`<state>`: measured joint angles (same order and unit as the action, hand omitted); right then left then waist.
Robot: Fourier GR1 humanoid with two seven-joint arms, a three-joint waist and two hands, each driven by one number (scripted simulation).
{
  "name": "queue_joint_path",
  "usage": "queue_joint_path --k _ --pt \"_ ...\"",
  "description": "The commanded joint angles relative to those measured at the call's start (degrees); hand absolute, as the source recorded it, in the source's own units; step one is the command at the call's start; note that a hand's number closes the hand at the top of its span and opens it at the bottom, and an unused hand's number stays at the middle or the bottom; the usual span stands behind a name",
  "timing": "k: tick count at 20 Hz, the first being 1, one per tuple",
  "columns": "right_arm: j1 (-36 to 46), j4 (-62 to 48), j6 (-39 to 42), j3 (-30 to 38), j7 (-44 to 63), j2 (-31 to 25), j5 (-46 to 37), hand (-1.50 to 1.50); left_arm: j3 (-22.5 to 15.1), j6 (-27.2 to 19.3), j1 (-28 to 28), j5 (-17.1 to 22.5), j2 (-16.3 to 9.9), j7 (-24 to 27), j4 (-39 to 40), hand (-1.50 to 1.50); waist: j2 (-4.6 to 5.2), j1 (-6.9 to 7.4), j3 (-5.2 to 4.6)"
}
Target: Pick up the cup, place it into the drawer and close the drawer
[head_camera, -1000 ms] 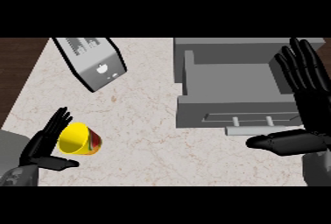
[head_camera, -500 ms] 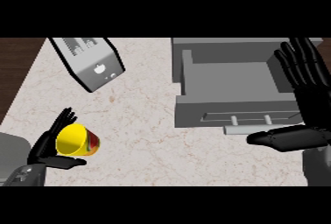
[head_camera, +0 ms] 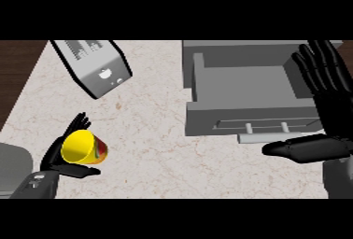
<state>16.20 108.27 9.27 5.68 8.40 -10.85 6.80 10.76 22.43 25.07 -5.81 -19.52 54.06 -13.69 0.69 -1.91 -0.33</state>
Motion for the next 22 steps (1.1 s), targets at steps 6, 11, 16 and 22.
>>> queue_joint_path --k 6,11,16,22 --pt "0.8 -2.1 0.9 0.3 -2.0 -0.3 0.1 -1.50 -0.7 12.4 2.1 0.6 2.0 5.5 1.2 -1.50 0.20 -0.10 -0.04" --pt "0.0 -2.8 3.1 3.4 -2.4 -2.7 2.5 -1.50 -1.0 7.7 0.7 0.6 3.8 11.8 -3.2 1.50 0.08 0.03 -0.01" --pt "-1.4 -4.0 1.7 0.8 -4.8 -0.5 -1.0 -1.50 0.4 -4.9 1.6 0.0 2.9 15.4 -4.6 1.50 0.25 0.18 0.02" --pt "1.5 -2.5 1.5 3.7 -0.3 -2.5 2.1 -1.50 8.9 -12.3 3.2 8.4 9.2 13.9 -5.3 1.50 -0.08 0.54 0.08"
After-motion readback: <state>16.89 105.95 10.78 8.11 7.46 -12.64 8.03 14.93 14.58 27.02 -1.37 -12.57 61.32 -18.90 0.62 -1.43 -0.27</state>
